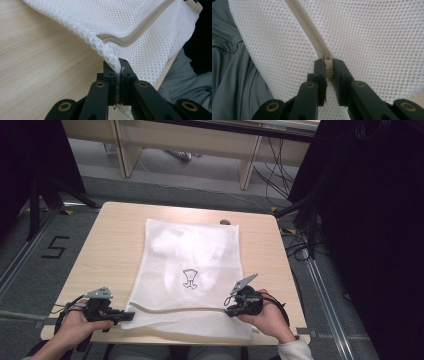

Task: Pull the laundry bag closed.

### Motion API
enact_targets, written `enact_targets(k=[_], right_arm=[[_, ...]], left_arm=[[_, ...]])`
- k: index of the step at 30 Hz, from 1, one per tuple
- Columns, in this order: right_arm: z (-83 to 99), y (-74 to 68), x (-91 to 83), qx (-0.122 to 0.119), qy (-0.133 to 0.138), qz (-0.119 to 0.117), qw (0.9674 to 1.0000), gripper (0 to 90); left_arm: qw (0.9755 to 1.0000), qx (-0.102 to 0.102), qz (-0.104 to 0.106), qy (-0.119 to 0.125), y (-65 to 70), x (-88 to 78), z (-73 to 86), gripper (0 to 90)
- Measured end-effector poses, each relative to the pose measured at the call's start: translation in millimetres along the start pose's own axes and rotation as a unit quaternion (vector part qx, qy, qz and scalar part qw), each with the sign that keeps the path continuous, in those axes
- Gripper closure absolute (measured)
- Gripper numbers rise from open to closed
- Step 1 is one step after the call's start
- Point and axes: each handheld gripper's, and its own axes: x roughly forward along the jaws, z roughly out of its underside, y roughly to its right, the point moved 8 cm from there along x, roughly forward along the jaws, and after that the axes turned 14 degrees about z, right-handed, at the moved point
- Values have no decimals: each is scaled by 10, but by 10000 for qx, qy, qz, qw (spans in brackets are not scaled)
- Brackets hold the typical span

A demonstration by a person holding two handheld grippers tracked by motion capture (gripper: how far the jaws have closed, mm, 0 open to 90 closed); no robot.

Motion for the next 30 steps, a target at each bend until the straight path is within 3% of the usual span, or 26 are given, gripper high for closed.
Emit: enact_targets(k=[15,19,21,24,25,27,30], right_arm=[[68,53,-7,44,-45,84,9999,821],[78,58,-15,34,-34,72,10000,821],[97,52,-28,166,-121,88,9997,821],[104,86,-24,66,-52,97,9999,821],[119,64,-38,224,-130,64,9996,821],[130,109,-28,94,-74,151,9998,821],[156,116,-53,188,-106,134,9997,821]], left_arm=[[10000,13,4,56,-5,3,-4,856],[10000,24,9,-43,-3,-3,4,856],[10000,13,12,-31,-1,-4,2,856],[10000,17,17,-33,-3,-2,2,856],[10000,38,-3,-60,-7,-5,5,856],[10000,17,2,-45,-5,-6,5,856],[10000,27,7,-59,-5,-4,6,856]])
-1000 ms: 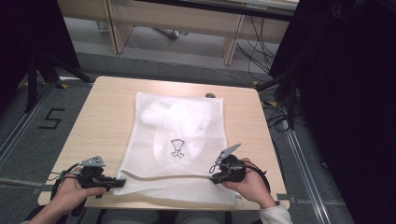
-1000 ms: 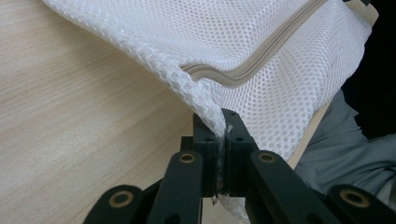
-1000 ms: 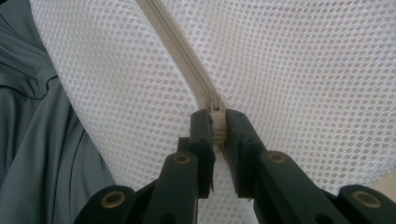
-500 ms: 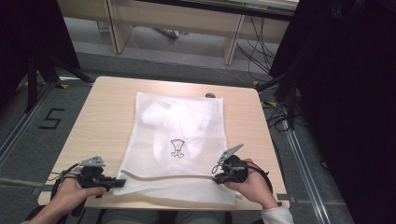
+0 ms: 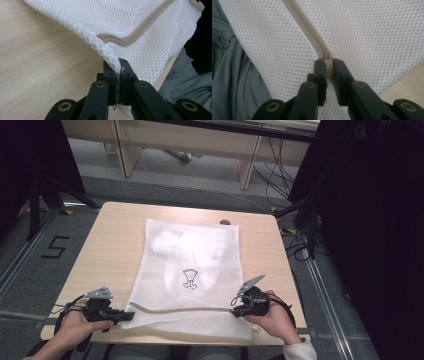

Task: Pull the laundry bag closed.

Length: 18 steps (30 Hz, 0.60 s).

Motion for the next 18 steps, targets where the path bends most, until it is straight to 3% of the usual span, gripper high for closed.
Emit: enact_targets(k=[8,9,12,14,15,18], right_arm=[[53,35,-18,97,-58,60,9999,821],[55,52,-12,7,14,55,10000,821],[81,52,-24,111,-29,81,9999,821],[88,55,-30,116,-26,72,9999,821],[95,56,-34,122,-61,79,9999,821],[107,73,-41,133,-50,93,9999,821]], left_arm=[[10000,-16,2,4,-1,-1,1,856],[10000,-17,-29,6,-3,-1,1,856],[10000,-23,-9,4,-1,-1,1,856],[9999,-14,-44,116,-2,12,-9,855],[10000,-14,-26,-5,-4,-2,3,856],[10000,-27,2,1,-1,1,2,856]])
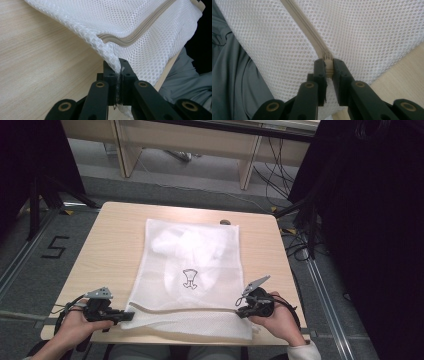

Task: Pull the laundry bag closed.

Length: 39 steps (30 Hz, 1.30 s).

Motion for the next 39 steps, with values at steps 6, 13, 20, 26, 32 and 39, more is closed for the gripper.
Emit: enact_targets(k=[6,13,20,26,32,39], right_arm=[[22,17,-10,17,-7,-1,10000,821],[51,52,-5,-34,16,15,10000,821],[110,84,-19,89,-108,62,9999,821],[130,95,-19,107,-108,49,9999,821],[162,114,-7,122,-172,78,9997,820],[210,126,-8,171,-257,43,9995,820]], left_arm=[[10000,14,-14,-12,-3,-1,1,855],[10000,11,-14,-21,-3,0,3,855],[10000,10,-43,23,-6,8,1,855],[10000,12,-47,51,-5,16,0,855],[10000,-17,-27,68,-1,23,1,855],[10000,-2,-29,51,-3,18,3,855]])
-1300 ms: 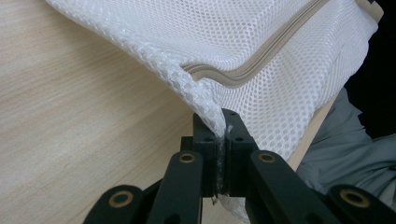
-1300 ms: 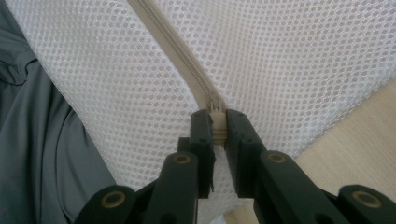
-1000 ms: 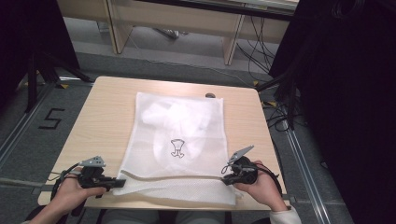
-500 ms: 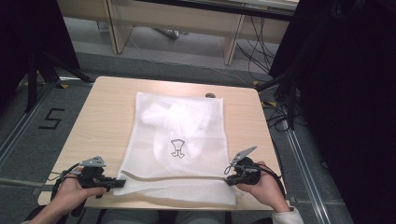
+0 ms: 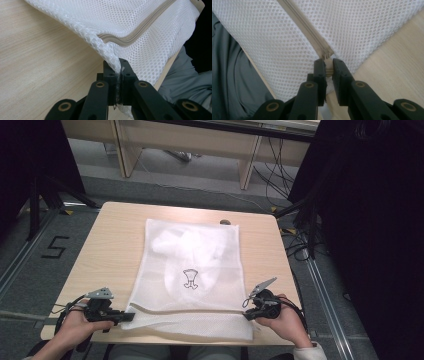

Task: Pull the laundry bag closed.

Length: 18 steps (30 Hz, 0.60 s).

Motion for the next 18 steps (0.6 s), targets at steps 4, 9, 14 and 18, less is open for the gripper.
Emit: enact_targets(k=[4,9,14,18], right_arm=[[9,19,5,-22,16,13,10000,820],[34,33,29,-76,-25,-42,10000,819],[45,20,30,31,-59,-5,10000,818],[57,-12,12,91,-168,-72,9998,816]], left_arm=[[10000,-14,6,28,5,8,-2,855],[10000,-24,11,21,6,8,0,855],[9999,1,-6,-104,-1,-5,14,854],[9997,-33,99,-221,1,16,40,849]])
